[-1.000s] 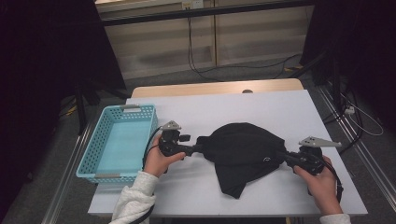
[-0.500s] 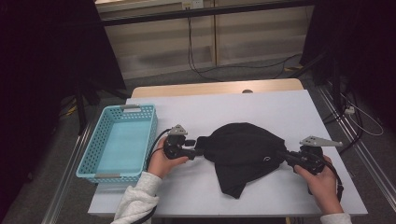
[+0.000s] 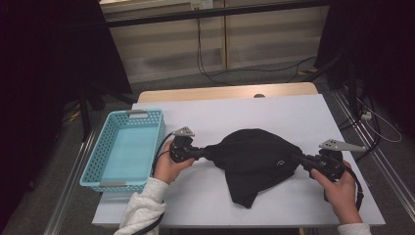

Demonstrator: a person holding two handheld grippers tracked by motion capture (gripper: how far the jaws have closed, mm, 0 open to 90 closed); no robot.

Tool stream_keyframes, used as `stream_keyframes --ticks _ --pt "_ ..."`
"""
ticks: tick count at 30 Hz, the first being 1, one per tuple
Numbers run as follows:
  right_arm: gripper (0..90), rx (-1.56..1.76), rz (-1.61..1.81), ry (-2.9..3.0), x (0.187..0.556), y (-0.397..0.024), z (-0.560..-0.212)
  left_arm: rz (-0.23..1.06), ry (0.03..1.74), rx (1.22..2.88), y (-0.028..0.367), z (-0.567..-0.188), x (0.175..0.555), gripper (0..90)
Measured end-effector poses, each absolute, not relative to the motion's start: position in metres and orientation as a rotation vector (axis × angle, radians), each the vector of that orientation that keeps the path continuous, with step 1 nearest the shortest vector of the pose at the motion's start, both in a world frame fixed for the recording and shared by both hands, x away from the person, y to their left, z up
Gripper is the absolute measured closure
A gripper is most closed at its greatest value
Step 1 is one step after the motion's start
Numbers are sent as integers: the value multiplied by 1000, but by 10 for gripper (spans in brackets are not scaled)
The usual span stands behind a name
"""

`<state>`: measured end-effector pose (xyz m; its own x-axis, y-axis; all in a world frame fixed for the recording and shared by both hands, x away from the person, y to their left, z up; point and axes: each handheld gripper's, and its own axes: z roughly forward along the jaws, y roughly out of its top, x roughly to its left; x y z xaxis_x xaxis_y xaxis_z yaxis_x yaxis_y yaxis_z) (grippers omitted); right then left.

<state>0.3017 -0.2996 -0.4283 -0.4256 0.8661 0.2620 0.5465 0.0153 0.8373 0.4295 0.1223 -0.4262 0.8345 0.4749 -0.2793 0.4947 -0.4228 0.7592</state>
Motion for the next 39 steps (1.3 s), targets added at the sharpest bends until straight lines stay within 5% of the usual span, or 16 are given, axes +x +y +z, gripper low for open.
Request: stream_keyframes --ticks 14,39 --pt "856 1384 1441 1927 326 -297 -356 38 750 1937 138 -356 450 866" --pt "860 1404 1407 1908 360 -292 -357 63 796 1940 140 -345 463 866"
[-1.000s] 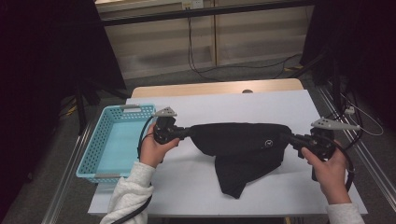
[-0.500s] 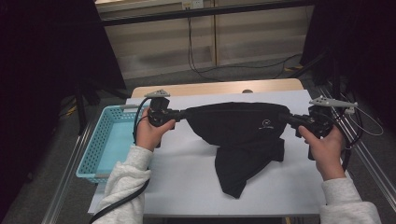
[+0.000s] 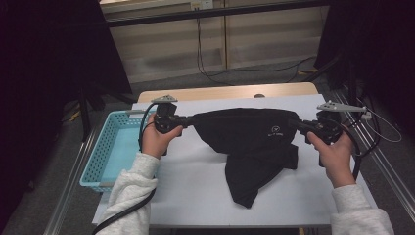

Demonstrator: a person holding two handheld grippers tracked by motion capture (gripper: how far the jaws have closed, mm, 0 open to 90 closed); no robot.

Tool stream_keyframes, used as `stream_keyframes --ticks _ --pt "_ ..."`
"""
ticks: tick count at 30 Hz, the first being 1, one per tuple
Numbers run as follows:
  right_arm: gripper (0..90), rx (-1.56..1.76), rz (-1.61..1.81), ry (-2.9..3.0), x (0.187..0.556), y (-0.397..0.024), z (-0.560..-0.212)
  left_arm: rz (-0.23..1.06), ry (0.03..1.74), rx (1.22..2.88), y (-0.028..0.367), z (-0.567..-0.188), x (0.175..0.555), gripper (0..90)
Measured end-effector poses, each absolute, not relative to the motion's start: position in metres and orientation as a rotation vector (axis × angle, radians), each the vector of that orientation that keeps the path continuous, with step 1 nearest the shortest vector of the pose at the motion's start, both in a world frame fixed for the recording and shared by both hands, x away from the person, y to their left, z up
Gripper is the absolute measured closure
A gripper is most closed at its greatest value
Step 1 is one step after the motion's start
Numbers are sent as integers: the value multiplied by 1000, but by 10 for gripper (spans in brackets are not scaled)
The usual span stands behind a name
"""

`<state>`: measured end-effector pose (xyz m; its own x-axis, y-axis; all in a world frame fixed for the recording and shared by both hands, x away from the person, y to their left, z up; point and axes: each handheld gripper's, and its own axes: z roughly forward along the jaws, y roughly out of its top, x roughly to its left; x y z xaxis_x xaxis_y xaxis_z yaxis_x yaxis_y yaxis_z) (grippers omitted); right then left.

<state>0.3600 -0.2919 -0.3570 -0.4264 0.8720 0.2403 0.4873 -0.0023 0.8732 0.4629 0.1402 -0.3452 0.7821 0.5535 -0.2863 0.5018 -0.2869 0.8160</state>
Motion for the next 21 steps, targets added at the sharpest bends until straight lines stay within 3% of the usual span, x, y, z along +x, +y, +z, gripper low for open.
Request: stream_keyframes --ticks 21 --pt "859 1380 1385 1924 364 -290 -346 50 812 1950 140 -338 463 866"
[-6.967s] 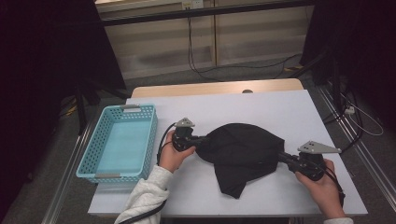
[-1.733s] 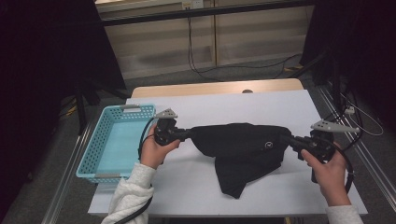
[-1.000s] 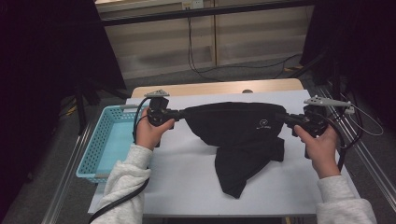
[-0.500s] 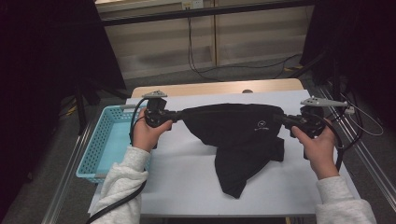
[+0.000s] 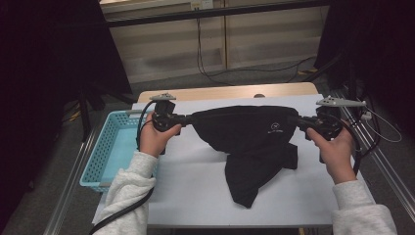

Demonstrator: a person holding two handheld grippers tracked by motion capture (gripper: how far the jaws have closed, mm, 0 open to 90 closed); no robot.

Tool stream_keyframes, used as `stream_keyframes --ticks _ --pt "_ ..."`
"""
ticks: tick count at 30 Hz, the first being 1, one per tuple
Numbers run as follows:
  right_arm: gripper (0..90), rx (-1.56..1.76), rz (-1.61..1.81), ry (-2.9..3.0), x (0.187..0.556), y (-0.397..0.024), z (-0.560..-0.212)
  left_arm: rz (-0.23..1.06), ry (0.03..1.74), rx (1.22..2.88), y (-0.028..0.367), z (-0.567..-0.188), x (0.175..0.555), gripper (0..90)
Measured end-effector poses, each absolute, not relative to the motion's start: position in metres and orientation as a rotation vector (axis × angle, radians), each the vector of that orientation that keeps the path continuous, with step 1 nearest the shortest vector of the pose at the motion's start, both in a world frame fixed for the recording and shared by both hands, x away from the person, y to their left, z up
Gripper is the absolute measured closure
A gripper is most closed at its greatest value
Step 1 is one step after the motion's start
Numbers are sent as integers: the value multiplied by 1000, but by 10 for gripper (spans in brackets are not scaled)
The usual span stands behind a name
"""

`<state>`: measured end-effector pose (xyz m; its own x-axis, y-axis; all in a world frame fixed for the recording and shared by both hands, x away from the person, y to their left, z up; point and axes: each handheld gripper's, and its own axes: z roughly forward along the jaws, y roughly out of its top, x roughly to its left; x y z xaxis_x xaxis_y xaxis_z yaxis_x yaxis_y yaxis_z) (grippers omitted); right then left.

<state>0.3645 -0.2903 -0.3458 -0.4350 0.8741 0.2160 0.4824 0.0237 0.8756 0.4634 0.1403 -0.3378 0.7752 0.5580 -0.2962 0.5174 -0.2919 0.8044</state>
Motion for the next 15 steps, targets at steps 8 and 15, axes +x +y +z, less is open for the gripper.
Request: stream_keyframes --ticks 8,15 --pt "860 1380 1346 1960 365 -292 -357 43 821 1957 134 -344 468 866" --pt "860 1398 1350 1956 371 -294 -366 35 837 1973 128 -353 476 865"
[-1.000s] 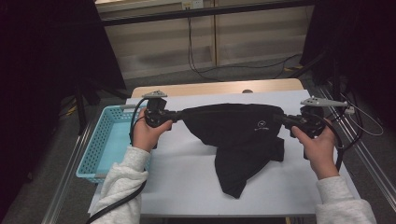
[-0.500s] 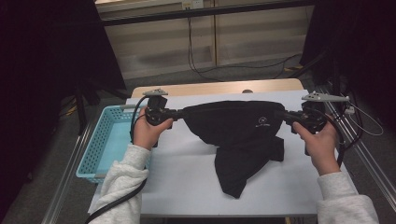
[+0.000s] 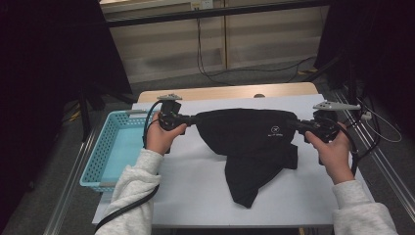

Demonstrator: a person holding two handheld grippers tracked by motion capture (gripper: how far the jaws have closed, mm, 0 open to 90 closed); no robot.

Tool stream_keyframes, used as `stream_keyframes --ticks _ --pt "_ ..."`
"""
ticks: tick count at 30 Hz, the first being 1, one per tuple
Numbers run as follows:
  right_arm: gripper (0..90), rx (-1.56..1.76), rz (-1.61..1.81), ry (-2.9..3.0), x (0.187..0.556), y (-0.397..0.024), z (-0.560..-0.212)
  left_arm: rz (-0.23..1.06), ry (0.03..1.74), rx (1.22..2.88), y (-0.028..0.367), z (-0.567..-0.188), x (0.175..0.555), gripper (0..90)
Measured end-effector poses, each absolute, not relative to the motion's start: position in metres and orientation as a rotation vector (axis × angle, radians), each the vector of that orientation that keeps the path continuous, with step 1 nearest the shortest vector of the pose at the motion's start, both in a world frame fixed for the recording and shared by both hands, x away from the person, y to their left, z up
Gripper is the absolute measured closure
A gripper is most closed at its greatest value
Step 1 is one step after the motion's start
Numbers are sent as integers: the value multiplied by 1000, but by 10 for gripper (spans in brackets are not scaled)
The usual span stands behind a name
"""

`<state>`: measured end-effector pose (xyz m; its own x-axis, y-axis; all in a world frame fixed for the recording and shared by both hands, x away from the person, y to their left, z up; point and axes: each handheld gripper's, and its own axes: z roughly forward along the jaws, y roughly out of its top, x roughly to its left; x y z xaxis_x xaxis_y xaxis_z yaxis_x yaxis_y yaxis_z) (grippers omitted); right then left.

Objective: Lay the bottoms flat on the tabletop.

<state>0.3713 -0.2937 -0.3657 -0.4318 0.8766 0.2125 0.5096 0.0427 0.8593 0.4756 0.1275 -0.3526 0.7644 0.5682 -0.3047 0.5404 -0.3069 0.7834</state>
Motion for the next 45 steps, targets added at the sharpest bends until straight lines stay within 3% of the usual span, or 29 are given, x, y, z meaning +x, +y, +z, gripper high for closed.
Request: stream_keyframes --ticks 16,30,33,36,37,38,39,40,43,45 --pt "865 1365 1233 2027 388 -289 -390 14 888 2002 121 -378 500 863" --pt "868 1421 1277 2006 396 -293 -396 17 897 2027 118 -378 510 862" --pt "870 1437 1263 2013 410 -293 -388 42 898 2018 114 -366 523 863" --pt "869 1472 1197 1930 446 -297 -362 109 934 1931 105 -345 549 863" --pt "861 1488 1252 1843 459 -300 -348 174 934 1909 100 -339 555 843" --pt "795 1472 1315 1756 469 -300 -335 213 946 1878 95 -335 560 746" --pt "652 1431 1283 1704 478 -297 -325 217 973 1857 91 -333 564 599" --pt "567 1420 1206 1687 485 -292 -320 217 984 1850 88 -333 565 496" --pt "470 1431 1145 1733 485 -283 -325 208 966 1863 80 -344 558 331" --pt "411 1414 1120 1814 475 -278 -338 195 956 1888 81 -356 550 285"
